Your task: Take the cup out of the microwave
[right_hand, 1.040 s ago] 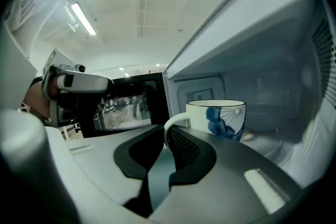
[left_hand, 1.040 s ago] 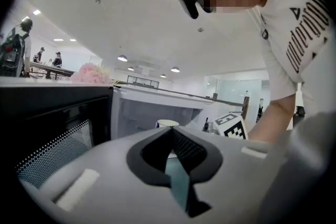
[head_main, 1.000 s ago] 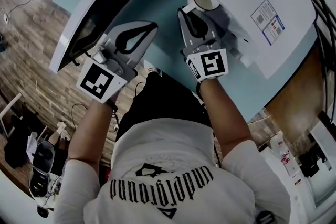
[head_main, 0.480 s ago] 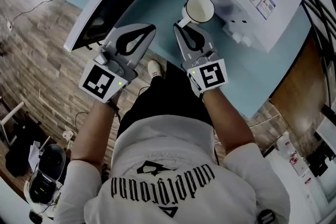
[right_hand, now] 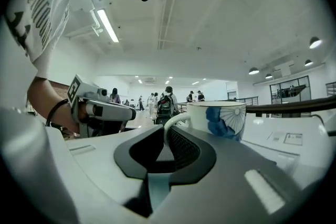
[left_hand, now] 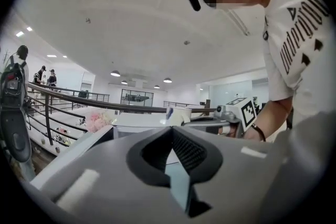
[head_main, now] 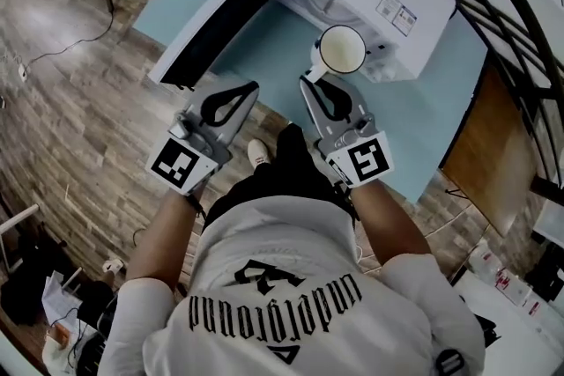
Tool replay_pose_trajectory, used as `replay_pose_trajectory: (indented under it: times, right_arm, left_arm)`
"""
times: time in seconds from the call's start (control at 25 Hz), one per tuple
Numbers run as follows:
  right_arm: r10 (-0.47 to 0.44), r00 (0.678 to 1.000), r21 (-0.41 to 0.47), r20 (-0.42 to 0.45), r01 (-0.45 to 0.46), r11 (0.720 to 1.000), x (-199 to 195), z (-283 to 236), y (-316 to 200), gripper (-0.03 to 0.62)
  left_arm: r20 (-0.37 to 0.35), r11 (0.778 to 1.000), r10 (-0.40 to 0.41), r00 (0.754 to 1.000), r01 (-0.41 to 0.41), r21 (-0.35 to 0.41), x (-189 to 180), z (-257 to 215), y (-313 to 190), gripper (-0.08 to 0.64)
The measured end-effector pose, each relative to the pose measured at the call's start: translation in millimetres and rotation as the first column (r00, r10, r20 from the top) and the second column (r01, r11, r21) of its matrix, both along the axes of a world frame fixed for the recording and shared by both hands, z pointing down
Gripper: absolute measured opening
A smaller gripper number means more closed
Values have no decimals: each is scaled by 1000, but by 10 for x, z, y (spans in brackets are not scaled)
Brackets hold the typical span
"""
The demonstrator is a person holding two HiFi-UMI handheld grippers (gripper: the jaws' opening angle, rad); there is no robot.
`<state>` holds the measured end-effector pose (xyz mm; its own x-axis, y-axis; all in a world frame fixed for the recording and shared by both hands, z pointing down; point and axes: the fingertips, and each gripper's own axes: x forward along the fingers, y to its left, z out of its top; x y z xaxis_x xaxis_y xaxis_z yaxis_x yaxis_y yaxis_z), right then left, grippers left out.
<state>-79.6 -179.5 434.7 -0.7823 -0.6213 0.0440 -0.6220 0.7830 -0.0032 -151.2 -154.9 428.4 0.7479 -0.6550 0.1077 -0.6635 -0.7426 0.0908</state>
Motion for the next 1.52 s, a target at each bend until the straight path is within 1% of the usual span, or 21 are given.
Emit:
replay_pose_trajectory:
  times: [0.28,0.44,0.64,0.96,1.08,1.24,1.36,1.52]
  right_arm:
    - [-28,999,72,16,27,997,67,-612,345,38]
    - [-33,999,89,19,31,996,138,-825,561,38]
    - [-25,999,124,26,22,992,187,-1031,733,38]
    - [-12,1000,154,22,9,988,244,-1249,911,38]
    - [-15,1000,161,21,12,987,342,-1320,1001,38]
    - [-21,999,174,33,15,985,568,-1400,1056,38]
    - [-38,999,179,39,31,983,802,-1440,1100,38]
    - [-76,996,183,42,67,981,1151,-1479,1203,38]
  left_arm:
    - [-10,998,-1,1000,1,62,-128,-500,358,51]
    - [6,992,-29,1000,28,120,-272,-654,539,51]
    - [-8,983,-33,999,34,180,-297,-848,646,51]
    - [-19,980,-23,1000,26,197,-286,-982,761,51]
    - [-25,979,-30,999,35,203,-231,-1038,834,51]
    - [-13,977,-54,998,56,208,-91,-1081,919,51]
    - [-13,975,-81,997,82,207,101,-1107,976,51]
    - [-23,974,-116,993,118,195,475,-1119,1101,51]
